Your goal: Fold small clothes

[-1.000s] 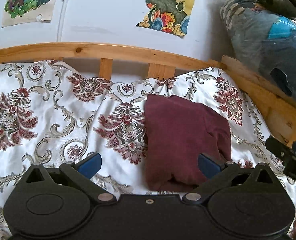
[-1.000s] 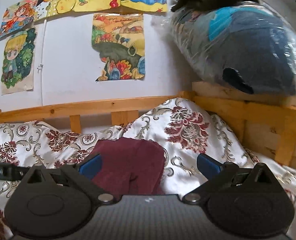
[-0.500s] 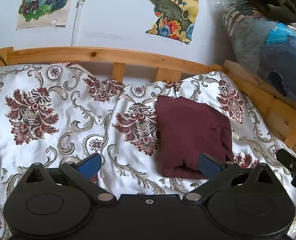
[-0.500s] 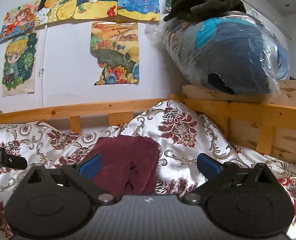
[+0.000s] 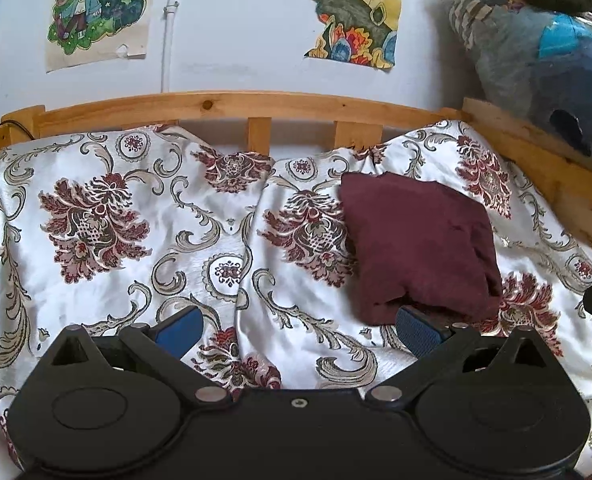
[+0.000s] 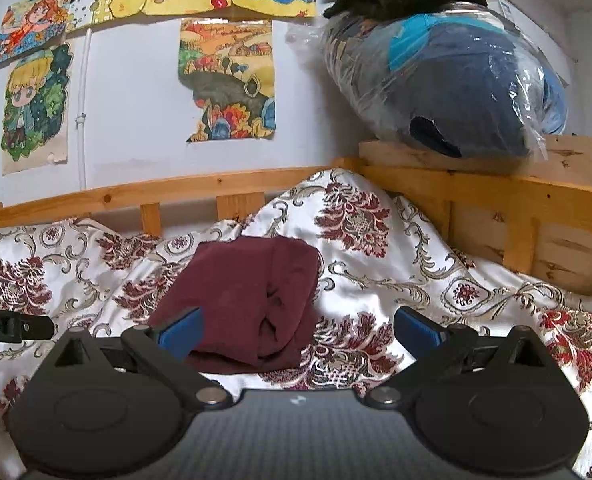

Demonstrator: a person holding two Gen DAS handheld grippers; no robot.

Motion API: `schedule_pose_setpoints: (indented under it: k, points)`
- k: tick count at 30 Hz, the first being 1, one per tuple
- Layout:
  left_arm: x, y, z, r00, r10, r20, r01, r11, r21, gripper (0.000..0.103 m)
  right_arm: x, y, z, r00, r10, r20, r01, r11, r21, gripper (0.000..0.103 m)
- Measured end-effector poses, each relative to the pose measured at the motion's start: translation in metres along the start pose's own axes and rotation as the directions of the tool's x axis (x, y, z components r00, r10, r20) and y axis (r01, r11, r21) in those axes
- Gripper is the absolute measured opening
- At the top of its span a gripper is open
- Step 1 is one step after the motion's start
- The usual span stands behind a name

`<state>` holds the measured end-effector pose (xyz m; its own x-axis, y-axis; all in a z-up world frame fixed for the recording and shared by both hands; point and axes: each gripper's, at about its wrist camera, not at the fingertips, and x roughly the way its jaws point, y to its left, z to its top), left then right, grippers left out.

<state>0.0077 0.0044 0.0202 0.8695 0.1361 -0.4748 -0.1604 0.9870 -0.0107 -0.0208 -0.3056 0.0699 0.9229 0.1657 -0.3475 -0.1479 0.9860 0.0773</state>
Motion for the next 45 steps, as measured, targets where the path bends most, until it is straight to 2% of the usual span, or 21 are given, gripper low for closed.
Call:
schedule_pose_setpoints:
  k: [6,45]
  points:
    - [0.0032,-0.0017,-0.0039,1.0,0.007,-0.011,-0.007,1.0,0.018,0.102,0.0054,-0.0005,-0.0035,0.999,-0.016,-0.028,0.016,1.0,0.0,0.103]
    - [0.003,0.0,-0.0048,1.0,0.012,-0.026,-0.011,1.0,0.018,0.102,0.0062,-0.0015,-0.0044,0.999,-0.028,-0.036,0.028,1.0,-0.006,0.103]
